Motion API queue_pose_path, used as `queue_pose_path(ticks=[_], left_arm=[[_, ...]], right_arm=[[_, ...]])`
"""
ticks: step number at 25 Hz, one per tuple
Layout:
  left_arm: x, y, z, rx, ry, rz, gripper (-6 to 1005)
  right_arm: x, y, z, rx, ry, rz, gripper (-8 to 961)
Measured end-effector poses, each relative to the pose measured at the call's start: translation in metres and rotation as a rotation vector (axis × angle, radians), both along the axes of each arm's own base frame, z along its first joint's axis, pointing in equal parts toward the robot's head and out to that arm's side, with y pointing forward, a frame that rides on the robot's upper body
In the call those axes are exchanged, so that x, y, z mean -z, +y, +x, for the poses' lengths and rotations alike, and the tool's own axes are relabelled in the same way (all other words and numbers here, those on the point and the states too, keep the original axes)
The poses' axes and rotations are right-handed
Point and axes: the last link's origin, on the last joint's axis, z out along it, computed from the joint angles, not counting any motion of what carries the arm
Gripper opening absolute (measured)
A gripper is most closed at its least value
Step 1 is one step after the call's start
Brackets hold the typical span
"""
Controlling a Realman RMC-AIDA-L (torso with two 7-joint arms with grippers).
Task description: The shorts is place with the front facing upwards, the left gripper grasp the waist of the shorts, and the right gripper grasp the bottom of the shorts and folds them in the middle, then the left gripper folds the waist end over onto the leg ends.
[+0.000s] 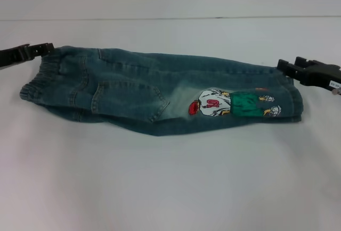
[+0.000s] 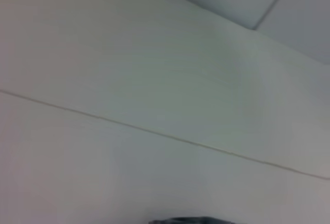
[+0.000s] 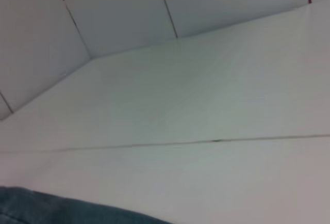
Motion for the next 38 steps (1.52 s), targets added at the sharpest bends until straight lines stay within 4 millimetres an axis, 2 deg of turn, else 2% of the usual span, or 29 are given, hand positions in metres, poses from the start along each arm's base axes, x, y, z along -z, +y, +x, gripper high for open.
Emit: queue_pose_path(ticks=[4, 6, 10, 15, 20, 28, 33, 38], left_arm=[[-0.007, -0.01, 0.007, 0.079, 0.014, -0.072, 773], [-0.011, -0.015, 0.012, 0.138, 0.03, -0.117, 838], [-0.019, -0.028, 0.022, 0.263, 0.07, -0.216, 846], [-0.024, -0.045, 0.033, 0.402, 0.115, -0.368, 856], [-0.023, -0.058, 0.036, 0.456, 0.127, -0.464, 858], [-0.029, -0.041, 0.012, 0.333, 0.283, -0.371, 851], [-0.028, -0.034, 0.003, 0.306, 0.362, -0.361, 847], [-0.016, -0.031, 0.0, 0.303, 0.457, -0.413, 844]], right_arm=[[-0.013, -0.002, -0.002, -0.009, 0.061, -0.015, 633], [-0.02, -0.004, -0.005, -0.028, 0.093, -0.038, 671], [-0.041, -0.012, -0.015, -0.098, 0.137, -0.137, 748], [-0.059, -0.03, -0.027, -0.204, 0.111, -0.352, 750], [-0.067, -0.045, -0.027, -0.223, 0.06, -0.484, 745], [-0.065, -0.048, -0.027, -0.217, 0.058, -0.507, 740], [-0.06, -0.048, -0.029, -0.221, 0.064, -0.509, 740], [-0.059, -0.047, -0.03, -0.224, 0.068, -0.5, 740]])
